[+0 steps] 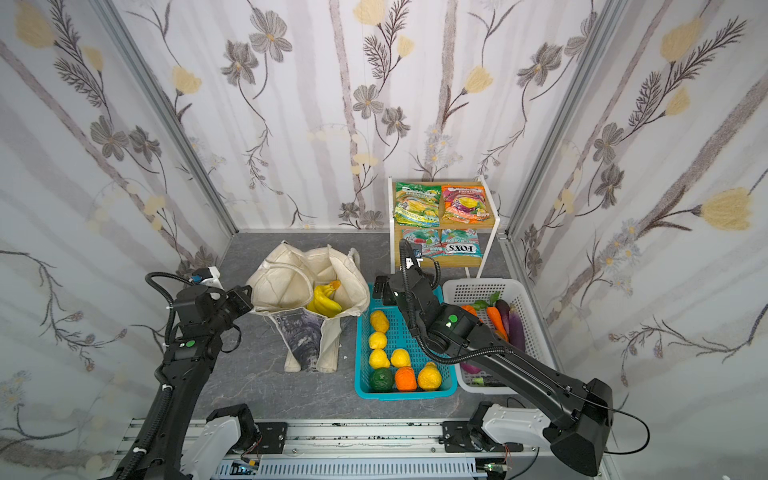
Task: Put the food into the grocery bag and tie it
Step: 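Withdraw the right gripper from the bag back over the teal basket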
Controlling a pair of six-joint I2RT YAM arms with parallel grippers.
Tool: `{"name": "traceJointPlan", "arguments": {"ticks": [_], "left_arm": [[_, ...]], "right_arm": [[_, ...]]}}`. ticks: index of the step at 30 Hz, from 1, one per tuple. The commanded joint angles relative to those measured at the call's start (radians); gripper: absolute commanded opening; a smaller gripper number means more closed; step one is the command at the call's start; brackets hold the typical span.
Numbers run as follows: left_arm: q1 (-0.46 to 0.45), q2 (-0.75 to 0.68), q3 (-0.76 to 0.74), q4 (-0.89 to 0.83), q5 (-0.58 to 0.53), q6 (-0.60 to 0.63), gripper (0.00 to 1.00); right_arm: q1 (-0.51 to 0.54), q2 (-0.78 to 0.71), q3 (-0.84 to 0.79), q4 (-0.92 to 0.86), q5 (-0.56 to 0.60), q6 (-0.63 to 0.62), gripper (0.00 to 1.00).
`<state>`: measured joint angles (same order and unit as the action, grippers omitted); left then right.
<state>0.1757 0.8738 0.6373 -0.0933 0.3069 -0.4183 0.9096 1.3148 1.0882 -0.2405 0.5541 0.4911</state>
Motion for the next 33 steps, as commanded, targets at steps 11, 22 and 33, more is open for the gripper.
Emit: {"name": "traceJointPlan", "arguments": {"ticks": [11, 22, 33], "left_arm": [[0.003, -0.016, -0.007, 0.033, -0.019, 0.012, 0.0], [0.002, -0.017, -0.007, 0.033, -0.015, 0.01, 0.0], [0.01, 0.06, 0.0, 0.09, -0.022, 0.002, 0.0]], "right_arm": [[-0.031, 0.034, -0.173, -0.129, -0.192, 0.117, 0.99], [-0.039, 0.042, -0.358, -0.164, -0.391, 0.238, 0.78], [-0.044, -0.017, -0.418, -0.22, -0.49, 0.233, 0.74]]}}
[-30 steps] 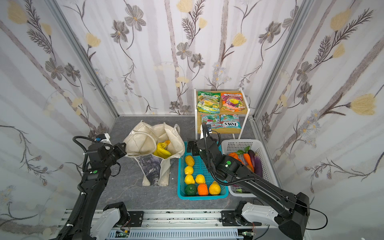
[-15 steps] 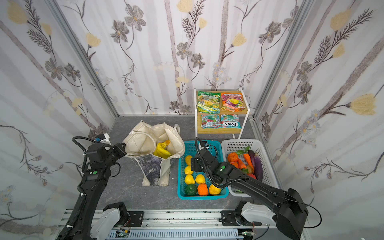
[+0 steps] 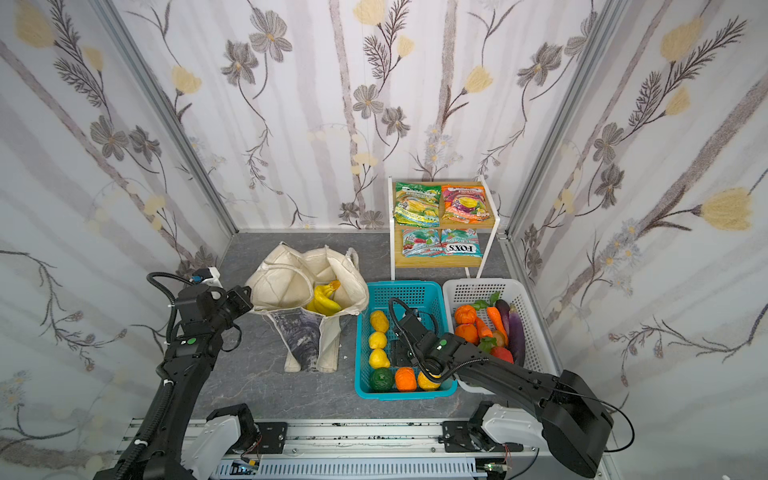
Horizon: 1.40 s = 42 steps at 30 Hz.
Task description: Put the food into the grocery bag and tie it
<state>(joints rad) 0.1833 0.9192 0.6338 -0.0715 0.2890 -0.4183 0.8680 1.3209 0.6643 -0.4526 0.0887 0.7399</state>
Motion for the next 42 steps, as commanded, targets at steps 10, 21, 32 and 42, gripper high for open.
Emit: {"name": "traceJointPlan", "arguments": {"ticks": [10, 21, 32, 42], "left_arm": [[0.01, 0.021, 0.014, 0.078, 0.02, -0.016, 0.0], [0.018, -0.022, 0.006, 0.073, 0.029, -0.02, 0.0], [0.018, -0.001, 0.009, 0.074, 0.063, -0.037, 0.0], [0.018, 0.003, 0.012, 0.075, 0.077, -0.047, 0.0]], "right_arm": [[-0.006, 0.072, 0.008, 0.007, 0.013, -0.052, 0.74], [0.016, 0.232, 0.074, 0.075, 0.067, -0.074, 0.71], [0.057, 0.244, 0.05, 0.072, 0.11, -0.003, 0.64], [0.09, 0.268, 0.069, 0.079, 0.127, 0.014, 0.57]]}}
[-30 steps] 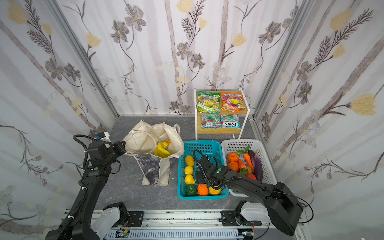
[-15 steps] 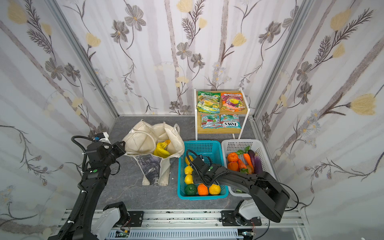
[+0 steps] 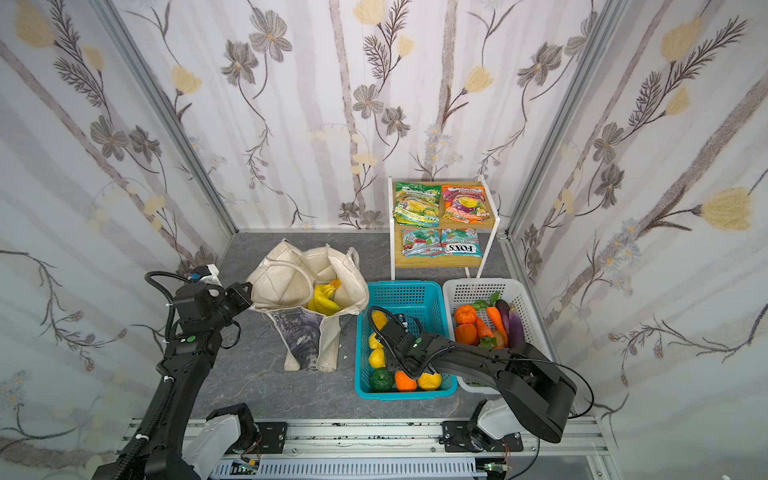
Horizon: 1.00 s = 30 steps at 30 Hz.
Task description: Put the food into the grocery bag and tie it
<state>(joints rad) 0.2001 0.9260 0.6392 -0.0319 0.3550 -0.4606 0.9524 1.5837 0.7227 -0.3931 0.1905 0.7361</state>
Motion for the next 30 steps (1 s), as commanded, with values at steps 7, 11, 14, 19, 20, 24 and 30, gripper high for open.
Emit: {"name": "traceJointPlan", "arguments": {"ticks": [7, 11, 14, 19, 20, 24, 30], "left_arm": [[0.001, -0.003, 0.01, 0.035, -0.003, 0.0, 0.0], [0.001, 0.007, 0.013, 0.035, 0.0, -0.007, 0.0], [0.001, 0.019, 0.016, 0.035, 0.011, -0.012, 0.0], [0.001, 0.015, 0.016, 0.035, 0.016, -0.013, 0.0], [0.001, 0.011, 0.015, 0.035, 0.018, -0.013, 0.0], [-0.001, -0.007, 0.001, 0.035, 0.014, -0.012, 0.0], [-0.006, -0.016, 0.005, 0.035, 0.005, -0.009, 0.0]], "right_arm": [[0.009, -0.014, -0.011, 0.036, 0.033, 0.032, 0.53], [0.01, -0.062, -0.015, 0.027, 0.076, 0.049, 0.53], [0.008, -0.096, 0.022, -0.011, 0.115, 0.045, 0.53], [0.0, -0.129, 0.152, -0.068, 0.184, -0.006, 0.54], [-0.003, -0.132, 0.179, -0.078, 0.193, -0.016, 0.54], [-0.009, -0.139, 0.292, -0.112, 0.238, -0.067, 0.54], [0.006, -0.136, 0.513, -0.098, 0.294, -0.28, 0.54]]}}
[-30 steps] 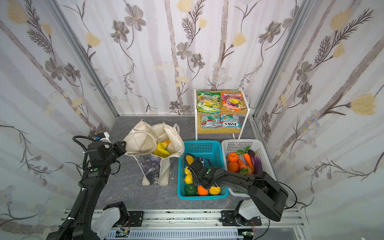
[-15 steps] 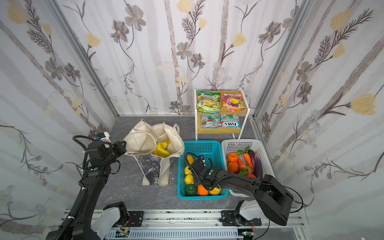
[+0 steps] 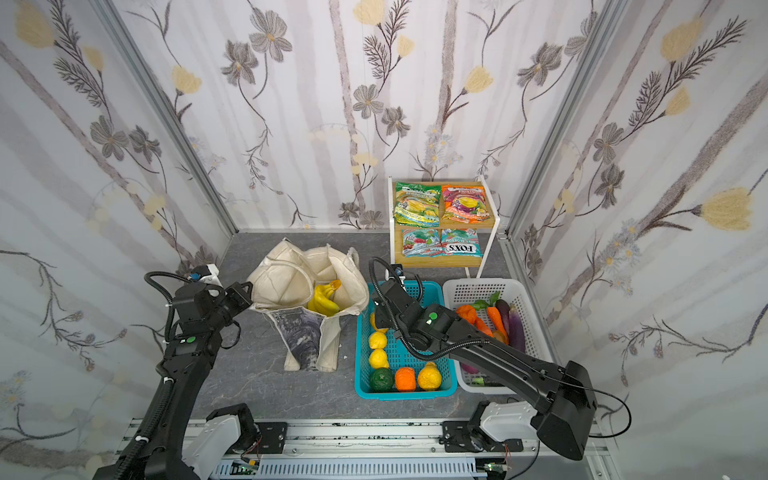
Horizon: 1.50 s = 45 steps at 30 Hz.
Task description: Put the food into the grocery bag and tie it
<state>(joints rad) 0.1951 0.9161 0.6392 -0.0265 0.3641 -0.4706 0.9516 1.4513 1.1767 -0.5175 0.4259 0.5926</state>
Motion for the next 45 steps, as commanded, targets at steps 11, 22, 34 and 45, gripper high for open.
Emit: {"name": "traceJointPlan", "arguments": {"ticks": [11, 22, 34, 45], "left_arm": [[-0.009, 0.012, 0.004, 0.03, 0.012, -0.008, 0.0], [-0.022, 0.027, 0.007, 0.031, 0.017, -0.01, 0.0], [-0.023, 0.026, 0.006, 0.031, 0.021, -0.014, 0.0], [-0.024, 0.03, 0.006, 0.033, 0.02, -0.015, 0.0]], "right_arm": [[0.05, 0.288, 0.445, 0.098, -0.048, -0.313, 0.55], [0.065, 0.671, 0.733, 0.06, -0.312, -0.218, 0.55], [0.065, 0.837, 0.69, 0.054, -0.357, -0.142, 0.57], [0.066, 0.825, 0.648, 0.075, -0.356, -0.129, 1.0]]}}
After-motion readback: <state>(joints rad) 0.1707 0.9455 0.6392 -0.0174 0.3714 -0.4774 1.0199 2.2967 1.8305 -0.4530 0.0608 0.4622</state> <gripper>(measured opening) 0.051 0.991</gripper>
